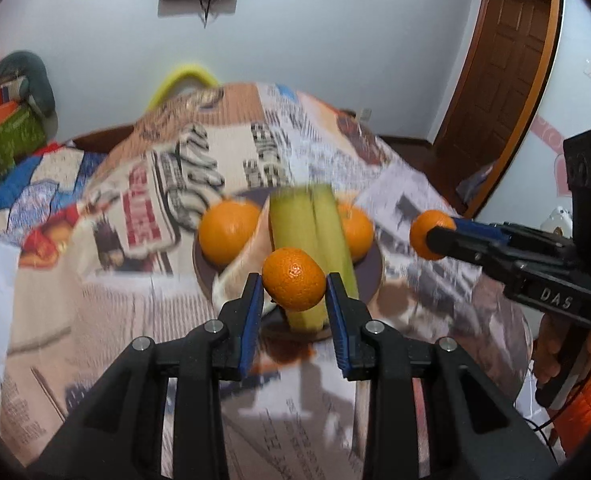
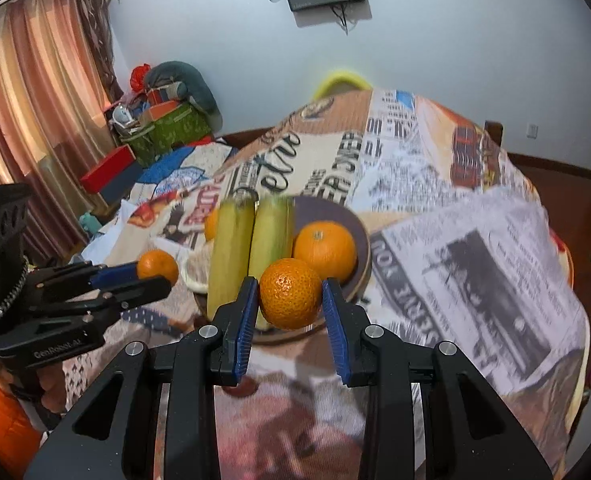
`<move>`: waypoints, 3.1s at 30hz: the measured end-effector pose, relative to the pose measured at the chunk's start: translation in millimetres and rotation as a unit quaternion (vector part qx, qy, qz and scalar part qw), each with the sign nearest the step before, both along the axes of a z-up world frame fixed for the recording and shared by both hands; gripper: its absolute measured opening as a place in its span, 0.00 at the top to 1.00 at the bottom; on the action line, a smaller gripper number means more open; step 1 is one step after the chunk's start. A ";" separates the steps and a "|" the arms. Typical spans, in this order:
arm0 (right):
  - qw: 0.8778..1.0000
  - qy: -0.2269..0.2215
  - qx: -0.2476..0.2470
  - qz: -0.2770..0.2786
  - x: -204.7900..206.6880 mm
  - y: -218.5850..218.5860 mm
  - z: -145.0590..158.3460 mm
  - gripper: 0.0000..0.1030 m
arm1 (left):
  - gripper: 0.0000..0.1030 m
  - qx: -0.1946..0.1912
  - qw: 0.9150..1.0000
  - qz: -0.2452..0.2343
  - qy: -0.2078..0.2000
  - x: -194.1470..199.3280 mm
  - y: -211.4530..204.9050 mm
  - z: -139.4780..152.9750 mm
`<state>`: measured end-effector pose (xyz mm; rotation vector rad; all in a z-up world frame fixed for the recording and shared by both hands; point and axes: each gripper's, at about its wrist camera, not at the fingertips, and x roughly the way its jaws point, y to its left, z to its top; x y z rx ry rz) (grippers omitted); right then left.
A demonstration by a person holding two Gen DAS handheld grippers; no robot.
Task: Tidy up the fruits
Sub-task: 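Carry both mandarins onto the grey plate and open both tools, then grasp a dark red date with the left tool while the right tool grasps another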
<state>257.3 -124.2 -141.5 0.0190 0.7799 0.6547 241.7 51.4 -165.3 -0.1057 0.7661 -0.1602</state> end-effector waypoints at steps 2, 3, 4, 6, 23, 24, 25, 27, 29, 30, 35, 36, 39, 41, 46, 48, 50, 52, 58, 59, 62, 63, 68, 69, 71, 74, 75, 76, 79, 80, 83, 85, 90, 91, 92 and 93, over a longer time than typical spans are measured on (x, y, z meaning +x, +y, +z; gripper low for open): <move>1.000 -0.008 0.003 -0.002 5.5 0.8 5.4 0.71 | 0.69 0.000 1.000 0.001 -0.011 8.0 0.4 7.9; 1.000 -0.012 0.005 -0.003 8.6 1.5 7.9 0.71 | 0.69 0.000 1.000 0.001 -0.015 11.6 0.6 10.6; 1.000 -0.014 0.006 -0.003 10.6 2.0 9.9 0.71 | 0.69 -0.001 1.000 0.001 -0.018 15.1 0.6 13.0; 1.000 -0.020 0.009 -0.003 15.6 4.0 13.3 0.71 | 0.69 0.000 1.000 0.001 -0.023 24.2 0.5 16.2; 1.000 -0.013 0.001 0.014 77.1 35.1 0.9 0.71 | 0.69 -0.009 1.000 0.005 -0.010 100.8 12.0 3.1; 1.000 -0.010 -0.001 0.015 80.4 36.8 -1.1 0.71 | 0.69 -0.010 1.000 0.005 -0.007 104.2 12.6 0.7; 1.000 -0.007 -0.002 0.017 83.4 39.0 -3.6 0.71 | 0.69 -0.011 1.000 0.004 -0.003 108.1 13.2 -2.0; 1.000 -0.002 -0.005 0.020 89.0 42.6 -7.5 0.71 | 0.69 -0.013 1.000 0.004 0.004 115.3 14.3 -7.7; 1.000 0.000 -0.010 0.023 91.5 47.2 -10.9 0.70 | 0.69 -0.016 1.000 0.003 0.009 119.3 14.6 -11.9; 1.000 0.001 -0.012 0.024 92.5 48.7 -12.1 0.70 | 0.69 -0.017 1.000 0.003 0.010 120.6 15.0 -13.1; 1.000 -0.001 -0.014 0.027 94.7 49.7 -13.5 0.70 | 0.69 -0.021 1.000 -0.001 0.012 123.9 14.6 -16.6; 1.000 -0.001 -0.015 0.027 94.9 50.0 -12.7 0.70 | 0.69 -0.021 1.000 -0.002 0.011 123.7 14.4 -16.2; 1.000 0.000 -0.013 0.027 94.2 48.8 -10.8 0.70 | 0.69 -0.015 1.000 -0.001 0.006 121.1 14.0 -13.6; 1.000 -0.002 -0.013 0.028 92.3 46.7 -8.9 0.70 | 0.69 -0.013 1.000 -0.001 0.003 116.8 13.8 -11.1; 0.999 -0.011 -0.018 0.025 78.8 39.8 -1.1 0.70 | 0.69 -0.005 1.000 0.004 -0.002 100.5 14.2 -3.9; 0.999 -0.013 -0.018 0.025 74.1 37.4 1.2 0.70 | 0.69 -0.005 1.000 0.005 -0.002 91.2 14.6 -0.9; 0.999 -0.013 -0.017 0.025 65.5 33.3 4.3 0.70 | 0.69 -0.003 1.000 0.007 -0.002 79.9 14.9 2.8; 0.999 -0.014 -0.017 0.024 55.3 29.3 7.2 0.70 | 0.69 -0.001 1.000 0.009 -0.003 67.1 14.9 6.8; 0.999 -0.015 -0.019 0.026 25.8 22.9 11.7 0.70 | 0.69 0.011 1.000 0.009 -0.005 28.3 11.6 14.5; 0.999 -0.013 -0.017 0.027 20.7 21.3 11.8 0.70 | 0.69 0.012 1.000 0.009 -0.004 23.1 11.4 14.6; 0.999 -0.008 -0.017 0.028 8.5 19.7 9.7 0.70 | 0.69 0.011 1.000 0.008 0.001 6.1 10.6 13.5; 0.999 -0.006 -0.019 0.029 3.6 19.9 8.0 0.70 | 0.69 0.011 1.000 0.007 0.003 1.9 10.1 12.6; 0.999 0.007 -0.035 0.038 -18.0 21.2 -4.6 0.70 | 0.69 0.012 1.000 0.003 0.024 -18.6 8.0 -0.5; 0.998 0.010 -0.039 0.039 -21.2 21.2 -7.3 0.70 | 0.69 0.015 0.999 0.003 0.028 -22.2 7.5 -4.1; 0.998 0.015 -0.043 0.042 -26.7 21.0 -12.0 0.70 | 0.69 0.017 0.999 0.001 0.038 -29.0 6.8 -11.6; 0.997 0.027 -0.047 0.046 -35.6 21.9 -21.3 0.70 | 0.69 0.014 0.999 -0.001 0.051 -35.5 5.6 -22.2; 0.997 0.033 -0.049 0.048 -37.1 22.7 -26.4 0.70 | 0.69 0.014 0.998 -0.001 0.054 -37.5 5.2 -24.8; 0.997 0.039 -0.049 0.049 -38.6 22.9 -29.9 0.70 | 0.69 0.014 0.998 -0.002 0.058 -39.2 4.4 -28.2; 0.996 0.054 -0.053 0.054 -42.7 26.8 -42.1 0.70 | 0.69 0.013 0.997 -0.005 0.070 -42.5 3.0 -38.3; 0.995 0.058 -0.056 0.056 -43.6 28.6 -45.9 0.70 | 0.69 0.012 0.997 -0.006 0.074 -43.2 2.8 -42.6; 0.994 0.064 -0.067 0.059 -43.8 34.3 -54.3 0.70 | 0.69 0.008 0.996 -0.008 0.085 -42.3 3.3 -52.0; 0.993 0.067 -0.073 0.061 -41.0 37.7 -60.9 0.70 | 0.69 0.006 0.996 -0.008 0.093 -39.8 3.2 -58.5; 0.992 0.076 -0.075 0.064 -35.9 41.2 -72.4 0.70 | 0.69 0.000 0.994 -0.009 0.107 -31.9 2.8 -72.3; 0.992 0.076 -0.074 0.065 -36.0 41.1 -73.3 0.70 | 0.69 -0.002 0.994 -0.010 0.109 -29.7 2.6 -74.5; 0.992 0.074 -0.072 0.066 -36.6 41.2 -73.2 0.70 | 0.69 -0.002 0.994 -0.010 0.111 -27.1 2.3 -76.6; 0.993 0.074 -0.071 0.067 -36.2 41.3 -73.2 0.70 | 0.69 -0.001 0.994 -0.011 0.111 -25.4 2.1 -77.3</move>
